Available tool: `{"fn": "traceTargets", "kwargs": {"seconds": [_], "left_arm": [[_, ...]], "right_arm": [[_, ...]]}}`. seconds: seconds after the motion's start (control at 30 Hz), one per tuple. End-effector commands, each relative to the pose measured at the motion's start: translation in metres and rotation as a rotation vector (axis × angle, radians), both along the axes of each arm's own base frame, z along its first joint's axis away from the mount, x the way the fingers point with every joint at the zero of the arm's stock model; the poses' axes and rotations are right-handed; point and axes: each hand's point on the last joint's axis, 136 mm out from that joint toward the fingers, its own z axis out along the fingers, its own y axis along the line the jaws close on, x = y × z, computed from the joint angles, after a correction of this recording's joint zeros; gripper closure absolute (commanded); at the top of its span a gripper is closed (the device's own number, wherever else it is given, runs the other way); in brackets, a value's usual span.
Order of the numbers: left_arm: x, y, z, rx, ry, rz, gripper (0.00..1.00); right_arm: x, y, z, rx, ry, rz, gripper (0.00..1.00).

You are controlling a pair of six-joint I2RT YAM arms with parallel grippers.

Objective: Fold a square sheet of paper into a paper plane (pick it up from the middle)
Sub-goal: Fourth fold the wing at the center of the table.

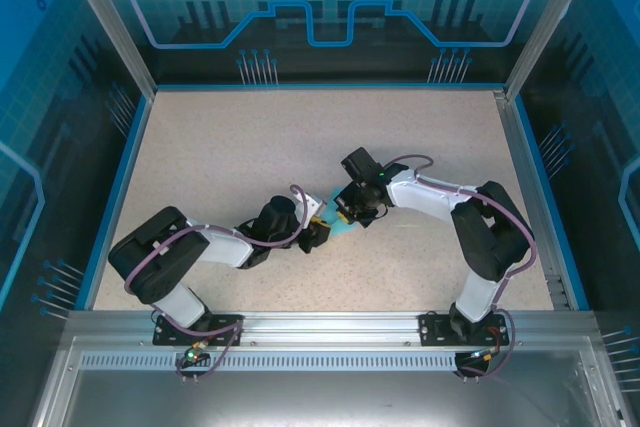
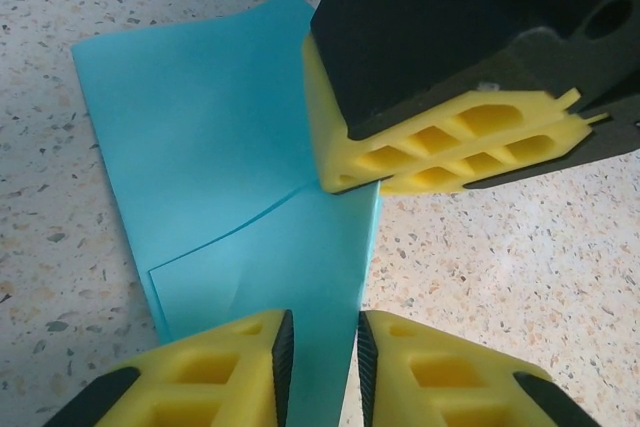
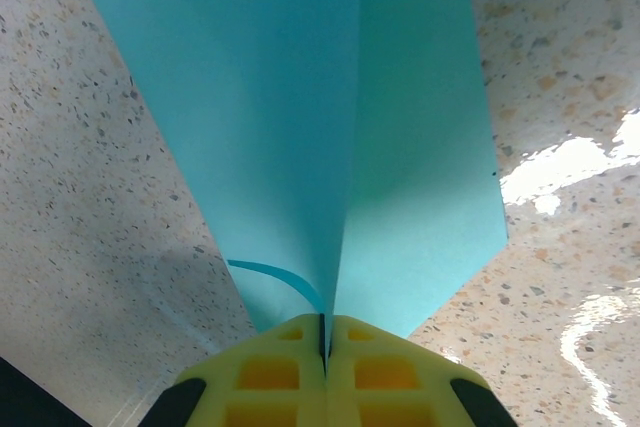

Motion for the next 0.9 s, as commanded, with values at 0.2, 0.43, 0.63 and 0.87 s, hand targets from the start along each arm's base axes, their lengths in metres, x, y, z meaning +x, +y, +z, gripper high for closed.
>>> {"fn": "traceTargets", "kwargs": {"seconds": [0.2, 0.43, 0.63, 0.87], "left_arm": [[0.000, 0.002, -0.007, 0.030, -0.027, -0.001, 0.81], [-0.001, 0.003, -0.008, 0.022, -0.001, 0.013, 0.92], [-0.003, 0.002, -0.009, -0.029, 0.093, 0.064, 0.96], [-0.002, 0.004, -0.006, -0.112, 0.248, 0.173, 1.00]], "right_arm": [[0.001, 0.003, 0.014, 0.045, 0.012, -0.001, 0.93], [0.007, 0.002, 0.020, 0.034, -0.029, 0.057, 0.70], [0.024, 0.006, 0.040, 0.053, -0.238, 0.261, 0.37], [0.026, -0.010, 0.042, 0.030, -0.430, 0.412, 0.35]]}}
